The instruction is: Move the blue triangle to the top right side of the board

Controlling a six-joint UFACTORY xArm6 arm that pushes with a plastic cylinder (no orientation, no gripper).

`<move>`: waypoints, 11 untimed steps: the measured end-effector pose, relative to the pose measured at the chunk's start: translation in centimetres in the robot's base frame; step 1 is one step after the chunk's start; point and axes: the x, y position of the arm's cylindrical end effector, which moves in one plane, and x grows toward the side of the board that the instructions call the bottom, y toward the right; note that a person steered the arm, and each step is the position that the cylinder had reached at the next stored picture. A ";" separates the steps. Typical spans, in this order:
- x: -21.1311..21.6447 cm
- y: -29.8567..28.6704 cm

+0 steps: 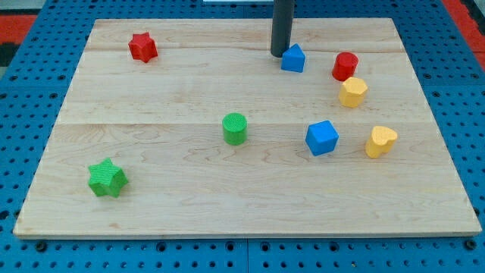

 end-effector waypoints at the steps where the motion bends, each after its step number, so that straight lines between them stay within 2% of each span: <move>1: 2.5 -2.8; 2: 3.7 -1.6; 5: -3.3 3.7; 6: -3.5 0.1; 8: 5.7 -0.9; 10: 0.1 5.5; 11: -1.9 5.9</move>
